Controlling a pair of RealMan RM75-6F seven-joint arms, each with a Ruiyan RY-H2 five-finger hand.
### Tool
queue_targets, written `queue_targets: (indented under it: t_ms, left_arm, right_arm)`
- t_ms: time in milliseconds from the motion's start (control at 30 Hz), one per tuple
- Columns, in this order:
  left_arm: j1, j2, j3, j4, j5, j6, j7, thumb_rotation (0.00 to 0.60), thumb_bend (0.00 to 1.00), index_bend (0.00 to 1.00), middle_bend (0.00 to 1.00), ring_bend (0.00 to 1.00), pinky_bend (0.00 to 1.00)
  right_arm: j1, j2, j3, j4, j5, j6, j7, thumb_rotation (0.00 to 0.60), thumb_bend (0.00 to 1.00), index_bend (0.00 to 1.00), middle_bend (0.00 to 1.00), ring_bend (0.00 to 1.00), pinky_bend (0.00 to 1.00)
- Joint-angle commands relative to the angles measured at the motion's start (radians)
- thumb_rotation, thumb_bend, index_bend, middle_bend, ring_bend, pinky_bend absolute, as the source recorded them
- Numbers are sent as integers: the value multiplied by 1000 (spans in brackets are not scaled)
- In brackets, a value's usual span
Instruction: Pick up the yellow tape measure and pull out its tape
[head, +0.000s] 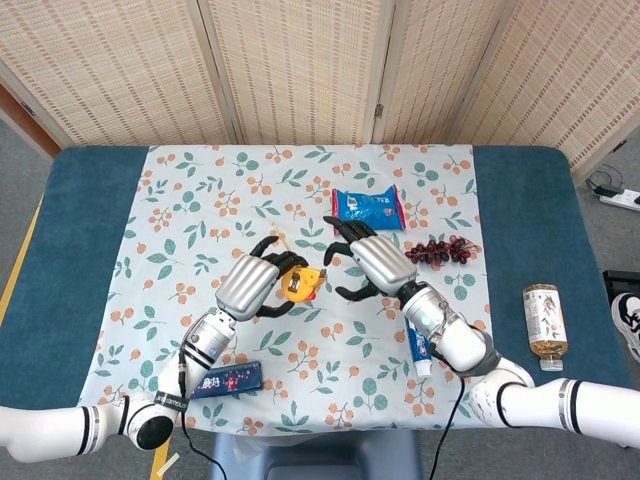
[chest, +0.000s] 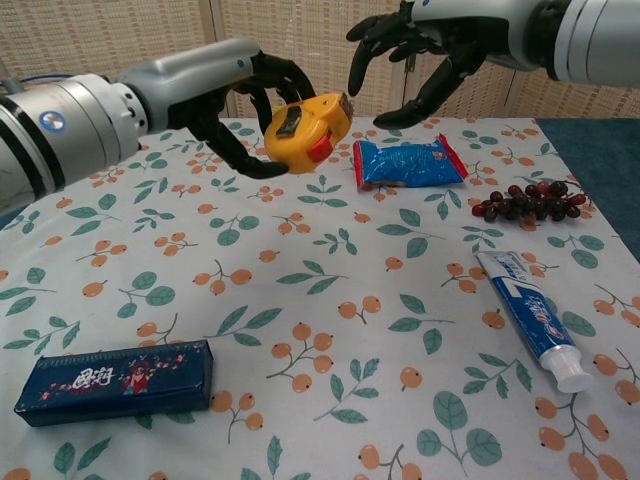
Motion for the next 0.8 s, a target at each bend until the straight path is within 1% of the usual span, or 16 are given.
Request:
queue_targets:
  t_ms: [33,400,800]
  left_arm:
    - [-4,-5,0,0,-2,2,5,600,381,582,522,439,130]
    - [-16,-20,-5,6,-12,7,16,600,384,583,526,441,130]
    - [-21,-22,-6,20,-32,2,12,600,390,583,526,441,127]
  right_arm:
    - [5,-5,-1,3,6,2,3,600,324,425,13,9,0]
    - [22,-17,-15,15,25,-6,14,600,325,443,25,20,0]
    - [22,-12,-28,17,21,2,30,600,325,516,65,43,0]
